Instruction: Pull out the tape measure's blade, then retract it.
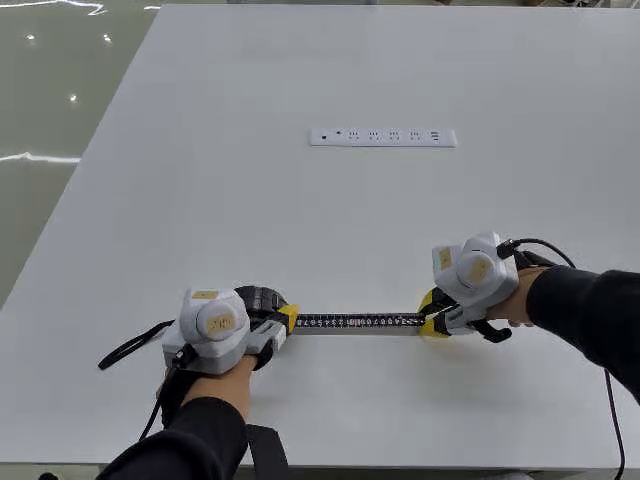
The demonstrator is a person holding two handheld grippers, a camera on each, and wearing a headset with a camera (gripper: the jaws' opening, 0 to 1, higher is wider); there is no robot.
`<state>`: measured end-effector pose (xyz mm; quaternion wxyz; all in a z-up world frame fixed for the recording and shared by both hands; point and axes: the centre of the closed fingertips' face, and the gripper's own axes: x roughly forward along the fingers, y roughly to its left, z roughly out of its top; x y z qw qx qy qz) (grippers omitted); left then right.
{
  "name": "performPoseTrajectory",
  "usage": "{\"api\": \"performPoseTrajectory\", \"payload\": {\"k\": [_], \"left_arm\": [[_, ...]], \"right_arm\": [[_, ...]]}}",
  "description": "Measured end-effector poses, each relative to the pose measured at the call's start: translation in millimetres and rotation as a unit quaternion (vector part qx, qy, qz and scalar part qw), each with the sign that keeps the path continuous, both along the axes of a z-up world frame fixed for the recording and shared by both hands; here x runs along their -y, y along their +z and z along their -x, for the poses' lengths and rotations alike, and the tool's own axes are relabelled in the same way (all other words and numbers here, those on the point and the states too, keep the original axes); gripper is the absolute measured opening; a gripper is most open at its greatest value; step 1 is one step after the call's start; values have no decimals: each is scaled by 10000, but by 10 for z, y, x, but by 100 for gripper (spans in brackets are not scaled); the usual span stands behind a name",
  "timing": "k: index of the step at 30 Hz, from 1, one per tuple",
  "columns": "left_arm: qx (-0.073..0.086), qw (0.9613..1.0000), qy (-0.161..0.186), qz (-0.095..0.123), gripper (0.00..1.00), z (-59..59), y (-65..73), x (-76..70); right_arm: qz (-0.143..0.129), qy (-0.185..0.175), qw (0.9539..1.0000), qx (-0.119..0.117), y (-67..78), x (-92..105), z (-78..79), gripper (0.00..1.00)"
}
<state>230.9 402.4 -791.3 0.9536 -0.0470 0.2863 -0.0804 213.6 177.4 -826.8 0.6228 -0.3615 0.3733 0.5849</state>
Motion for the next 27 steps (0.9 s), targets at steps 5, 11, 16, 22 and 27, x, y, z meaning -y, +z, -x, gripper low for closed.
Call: {"api": "performPoseTrajectory", "payload": {"k": [5,11,16,22,27], "left_arm": [[19,10000,-10,-37,61,-3,0,8],[30,10000,-21,-20,61,-6,-1,1],[18,10000,-18,-13,61,-2,-1,3],[11,10000,-25,-8,61,0,0,3],[8,10000,-25,-1,61,0,-1,1]], "right_arm": [[6,-14,10000,31,3,-3,0,11],[-15,-35,10000,32,5,-44,0,11],[-26,-44,10000,13,3,-90,4,12],[-44,-22,10000,37,2,-135,0,12],[-51,-18,10000,41,-1,-169,-7,12]]}}
